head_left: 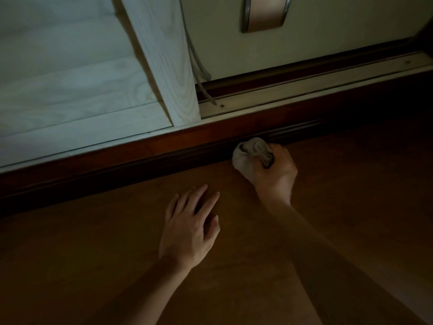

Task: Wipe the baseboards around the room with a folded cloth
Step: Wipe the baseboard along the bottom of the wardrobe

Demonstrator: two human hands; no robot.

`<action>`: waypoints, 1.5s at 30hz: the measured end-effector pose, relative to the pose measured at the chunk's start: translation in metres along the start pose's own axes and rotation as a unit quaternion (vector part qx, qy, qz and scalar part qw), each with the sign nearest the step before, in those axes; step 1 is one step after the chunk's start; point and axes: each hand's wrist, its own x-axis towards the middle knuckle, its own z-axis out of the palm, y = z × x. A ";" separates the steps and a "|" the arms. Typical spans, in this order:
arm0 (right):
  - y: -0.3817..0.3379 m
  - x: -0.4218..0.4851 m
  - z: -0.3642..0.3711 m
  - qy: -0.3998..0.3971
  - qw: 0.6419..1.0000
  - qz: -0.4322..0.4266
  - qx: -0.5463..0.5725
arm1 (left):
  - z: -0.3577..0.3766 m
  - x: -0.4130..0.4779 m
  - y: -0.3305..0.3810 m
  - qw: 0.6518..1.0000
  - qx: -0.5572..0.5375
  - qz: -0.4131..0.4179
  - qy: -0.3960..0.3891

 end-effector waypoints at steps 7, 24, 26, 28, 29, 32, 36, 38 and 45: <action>0.013 0.012 -0.010 0.028 0.999 0.029 -0.020 | 0.001 0.001 0.001 1.000 0.012 -0.002 -0.003; 0.041 0.042 -0.039 0.086 0.993 0.071 -0.038 | 0.007 0.032 0.020 0.999 0.022 0.017 -0.016; 0.050 0.054 -0.050 0.106 0.989 0.081 -0.057 | 0.008 0.032 0.019 0.999 0.027 0.014 -0.012; 0.057 0.065 -0.059 0.131 0.983 0.118 -0.056 | 0.009 0.033 0.020 0.999 0.030 0.014 -0.007; 0.058 0.069 -0.061 0.142 0.979 0.135 -0.052 | 0.009 0.033 0.021 0.999 0.031 0.014 -0.006; 0.057 0.068 -0.060 0.135 0.981 0.127 -0.054 | 0.010 0.032 0.020 0.999 0.036 0.017 -0.003; 0.058 0.066 -0.061 0.110 0.986 0.112 -0.055 | 0.009 0.032 0.022 0.999 0.045 0.015 0.006; 0.057 0.067 -0.061 0.136 0.982 0.125 -0.049 | 0.008 0.032 0.023 0.999 0.044 0.015 0.004; 0.049 0.056 -0.052 0.117 0.985 0.125 -0.030 | 0.005 0.031 0.024 0.999 0.037 0.010 -0.006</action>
